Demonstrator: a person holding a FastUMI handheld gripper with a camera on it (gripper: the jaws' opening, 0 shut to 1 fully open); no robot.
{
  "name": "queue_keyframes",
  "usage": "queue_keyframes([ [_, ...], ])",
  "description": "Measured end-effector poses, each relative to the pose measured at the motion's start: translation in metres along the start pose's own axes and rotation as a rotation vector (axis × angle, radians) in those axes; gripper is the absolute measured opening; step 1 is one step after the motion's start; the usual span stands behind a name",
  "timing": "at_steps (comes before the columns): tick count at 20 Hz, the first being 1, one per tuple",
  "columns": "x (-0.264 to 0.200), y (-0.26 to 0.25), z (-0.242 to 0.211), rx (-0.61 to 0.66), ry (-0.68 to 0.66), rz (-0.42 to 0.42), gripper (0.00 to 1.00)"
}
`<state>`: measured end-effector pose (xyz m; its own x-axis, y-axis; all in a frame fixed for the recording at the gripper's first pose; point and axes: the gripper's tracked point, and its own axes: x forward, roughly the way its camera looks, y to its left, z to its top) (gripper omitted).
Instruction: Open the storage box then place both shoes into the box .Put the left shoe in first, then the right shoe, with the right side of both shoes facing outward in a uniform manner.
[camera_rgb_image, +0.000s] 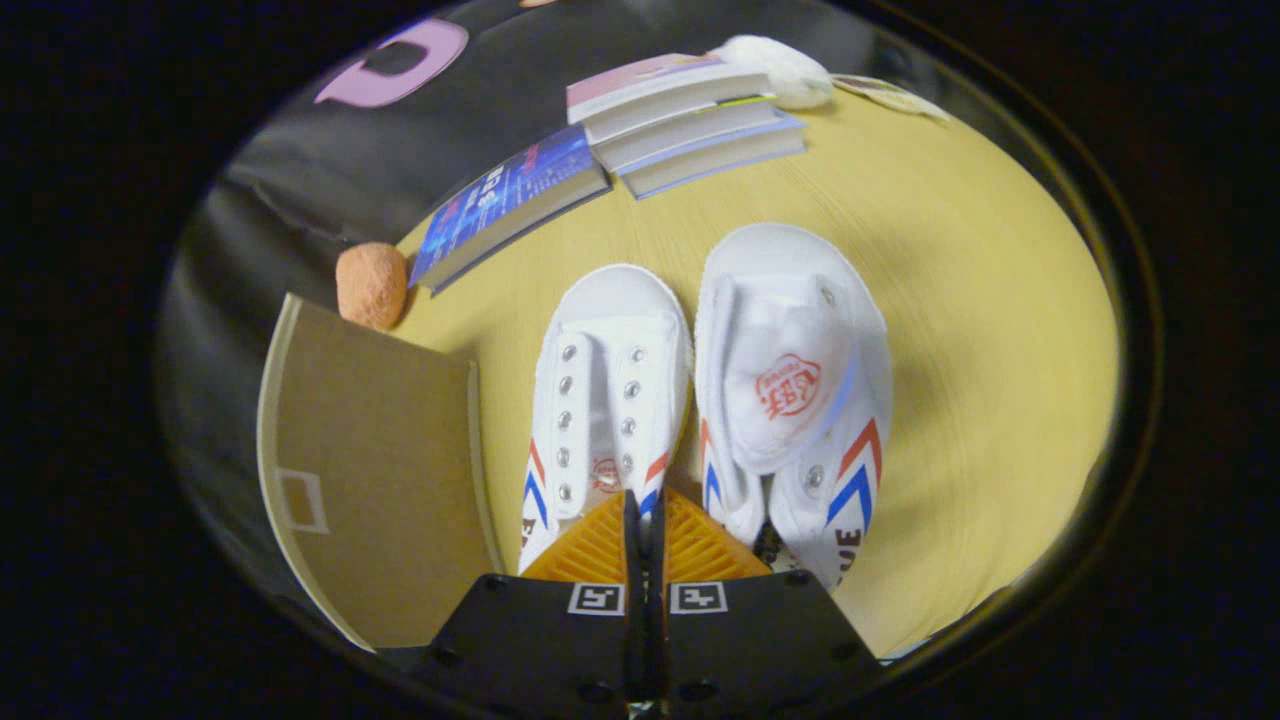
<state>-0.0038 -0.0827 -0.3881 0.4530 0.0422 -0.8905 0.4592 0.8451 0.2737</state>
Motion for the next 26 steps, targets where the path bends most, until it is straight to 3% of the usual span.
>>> queue_keyframes([
  [3, -0.005, 0.002, 0.001, 0.064, 0.01, 0.059, 0.02],
  [9, -0.011, 0.023, 0.001, 0.365, 0.073, 0.253, 0.02],
  [19, -0.062, 0.059, 0.015, 0.433, 0.061, 0.465, 0.02],
  [26, -0.122, 0.134, 0.036, 0.298, 0.001, 0.599, 0.02],
])
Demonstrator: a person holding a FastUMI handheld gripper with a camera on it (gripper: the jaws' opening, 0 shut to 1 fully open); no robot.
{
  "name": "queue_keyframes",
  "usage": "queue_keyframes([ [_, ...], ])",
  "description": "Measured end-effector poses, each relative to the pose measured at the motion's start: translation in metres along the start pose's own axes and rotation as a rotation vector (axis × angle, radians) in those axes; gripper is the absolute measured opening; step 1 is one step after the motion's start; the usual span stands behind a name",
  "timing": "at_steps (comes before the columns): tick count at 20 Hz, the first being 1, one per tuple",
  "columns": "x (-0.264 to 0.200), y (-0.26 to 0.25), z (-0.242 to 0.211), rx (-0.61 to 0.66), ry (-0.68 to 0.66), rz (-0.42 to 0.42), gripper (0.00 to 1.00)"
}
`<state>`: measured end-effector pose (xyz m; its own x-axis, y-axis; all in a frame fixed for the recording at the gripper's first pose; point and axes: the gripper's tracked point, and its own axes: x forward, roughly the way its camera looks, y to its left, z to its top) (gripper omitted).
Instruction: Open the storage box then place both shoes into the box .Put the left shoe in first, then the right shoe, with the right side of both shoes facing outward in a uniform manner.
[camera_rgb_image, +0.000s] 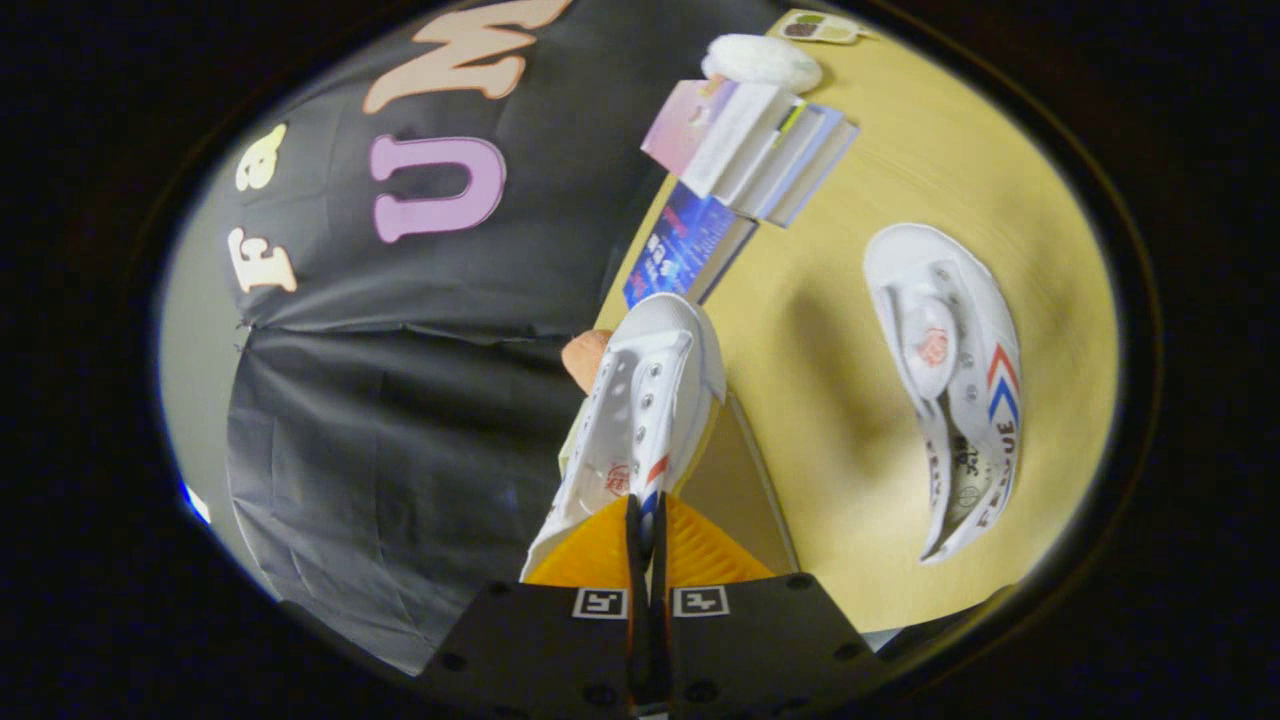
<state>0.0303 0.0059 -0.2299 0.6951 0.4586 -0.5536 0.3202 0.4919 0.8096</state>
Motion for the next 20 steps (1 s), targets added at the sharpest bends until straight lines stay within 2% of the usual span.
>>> queue_keyframes([
  [4, 0.013, 0.054, -0.031, -0.144, 0.051, 0.045, 0.02],
  [8, 0.046, 0.076, -0.076, -0.316, 0.126, 0.023, 0.02],
  [14, 0.102, 0.055, -0.12, -0.391, 0.194, -0.081, 0.02],
  [20, 0.133, 0.027, -0.13, -0.397, 0.199, -0.191, 0.02],
])
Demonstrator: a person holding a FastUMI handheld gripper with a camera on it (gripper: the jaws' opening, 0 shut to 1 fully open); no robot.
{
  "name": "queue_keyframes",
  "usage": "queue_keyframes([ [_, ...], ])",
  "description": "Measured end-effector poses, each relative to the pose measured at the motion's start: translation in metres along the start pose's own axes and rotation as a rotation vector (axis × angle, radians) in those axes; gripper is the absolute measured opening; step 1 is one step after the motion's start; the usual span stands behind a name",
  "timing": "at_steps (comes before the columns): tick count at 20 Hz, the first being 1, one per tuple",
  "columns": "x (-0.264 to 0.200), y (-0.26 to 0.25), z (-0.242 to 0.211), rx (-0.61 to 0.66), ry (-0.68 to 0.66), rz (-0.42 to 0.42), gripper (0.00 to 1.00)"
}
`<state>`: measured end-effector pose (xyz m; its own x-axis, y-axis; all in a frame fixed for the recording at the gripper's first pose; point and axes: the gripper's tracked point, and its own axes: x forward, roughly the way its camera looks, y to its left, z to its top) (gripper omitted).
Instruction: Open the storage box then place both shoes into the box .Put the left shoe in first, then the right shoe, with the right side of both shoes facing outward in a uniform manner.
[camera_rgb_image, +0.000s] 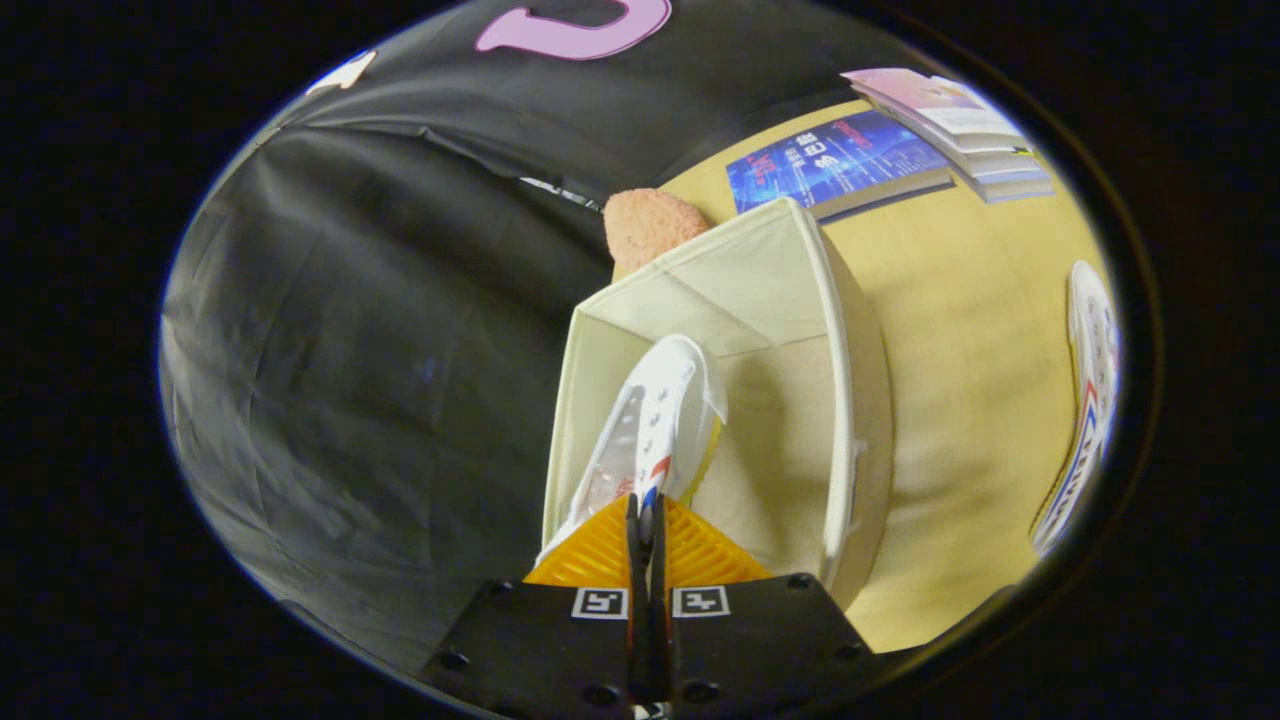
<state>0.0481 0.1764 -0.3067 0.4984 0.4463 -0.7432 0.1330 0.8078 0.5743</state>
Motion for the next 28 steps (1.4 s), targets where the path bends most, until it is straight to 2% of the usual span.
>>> queue_keyframes([
  [1, 0.004, -0.004, 0.001, 0.006, -0.003, -0.024, 0.02],
  [2, 0.008, 0.002, 0.005, 0.023, -0.013, -0.009, 0.02],
  [3, 0.009, 0.017, 0.011, 0.063, -0.023, 0.052, 0.02],
  [4, 0.013, 0.031, 0.017, 0.095, -0.039, 0.073, 0.02],
  [8, 0.028, 0.057, 0.03, 0.058, -0.056, 0.086, 0.02],
  [14, 0.02, 0.052, 0.024, 0.027, -0.047, 0.079, 0.02],
  [20, -0.025, 0.029, 0.06, 0.04, -0.128, 0.081, 0.02],
  [28, -0.107, -0.054, 0.111, 0.109, -0.265, 0.013, 0.02],
])
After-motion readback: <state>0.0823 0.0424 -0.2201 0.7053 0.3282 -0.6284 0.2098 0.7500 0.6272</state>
